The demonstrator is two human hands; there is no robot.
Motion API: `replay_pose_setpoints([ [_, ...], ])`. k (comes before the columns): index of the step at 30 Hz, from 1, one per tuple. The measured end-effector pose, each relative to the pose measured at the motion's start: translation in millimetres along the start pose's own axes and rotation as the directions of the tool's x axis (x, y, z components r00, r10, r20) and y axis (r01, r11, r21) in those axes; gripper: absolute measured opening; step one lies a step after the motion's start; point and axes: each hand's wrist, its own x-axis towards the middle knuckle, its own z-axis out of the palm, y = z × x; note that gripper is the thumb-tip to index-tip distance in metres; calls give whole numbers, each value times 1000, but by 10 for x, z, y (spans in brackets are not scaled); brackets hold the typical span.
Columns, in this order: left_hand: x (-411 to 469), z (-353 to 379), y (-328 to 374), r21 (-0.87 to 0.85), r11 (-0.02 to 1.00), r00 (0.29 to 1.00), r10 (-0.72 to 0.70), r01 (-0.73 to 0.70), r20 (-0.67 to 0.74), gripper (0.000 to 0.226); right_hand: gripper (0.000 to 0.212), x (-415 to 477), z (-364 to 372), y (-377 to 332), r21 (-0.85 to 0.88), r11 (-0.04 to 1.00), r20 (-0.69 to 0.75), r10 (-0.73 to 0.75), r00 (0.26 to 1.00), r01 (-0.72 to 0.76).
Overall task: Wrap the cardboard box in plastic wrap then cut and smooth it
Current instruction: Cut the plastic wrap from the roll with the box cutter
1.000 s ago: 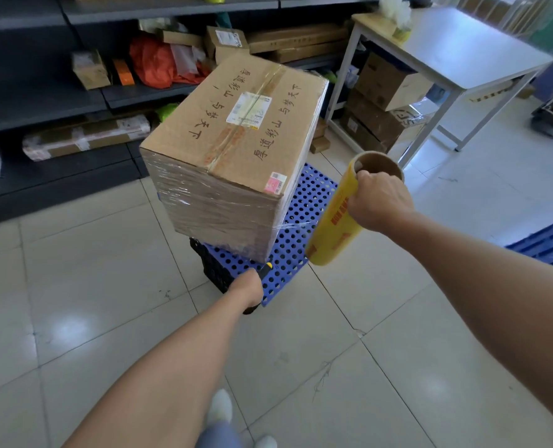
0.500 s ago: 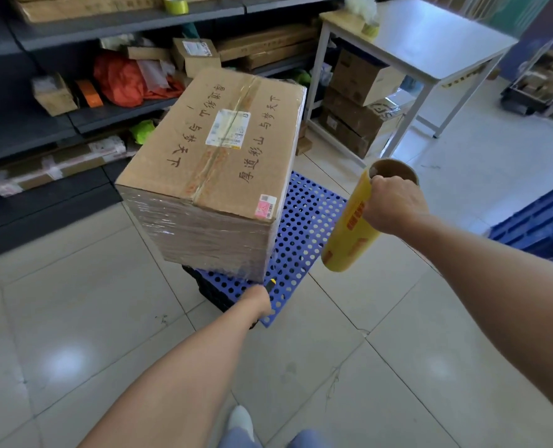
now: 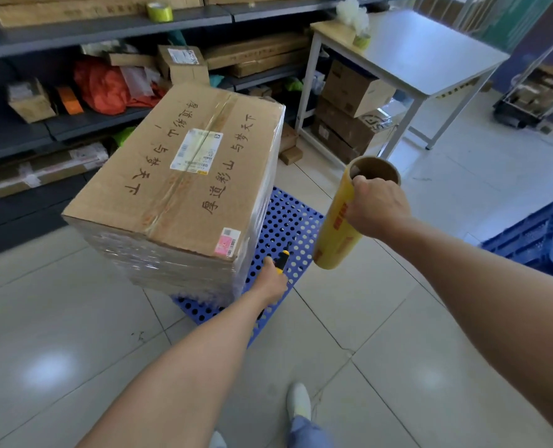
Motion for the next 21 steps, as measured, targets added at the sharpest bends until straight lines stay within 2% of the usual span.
replay_pose_setpoints([
  [2, 75, 4, 133, -17, 1000, 1000, -24, 24, -12, 13, 25, 220, -24, 28, 9, 999, -10, -42, 999, 42],
  [5, 192, -27, 295, 7, 999, 997, -54, 54, -50, 20, 23, 552, 10, 29, 58, 994, 0, -92, 996, 92],
  [11, 228, -181, 745, -74, 993, 985, -100, 90, -142, 6, 25, 981, 85, -28, 74, 972, 49, -225, 973, 221],
  [13, 179, -263, 921, -107, 991, 982, -93, 76, -162, 15, 29, 1080, -25, -37, 84, 965, 45, -252, 967, 247],
  [14, 148, -314, 1012, -118, 991, 982, -87, 67, -168, 19, 33, 1126, -109, -43, 87, 961, 37, -266, 963, 262],
  [17, 31, -502, 1308, -140, 990, 977, -49, 20, -208, 6, 36, 1229, -397, -49, 76, 951, -21, -298, 954, 299],
  [21, -63, -902, 1646, -103, 992, 932, 33, -75, -360, 11, 37, 1283, -759, -77, 33, 946, -158, -315, 936, 324],
])
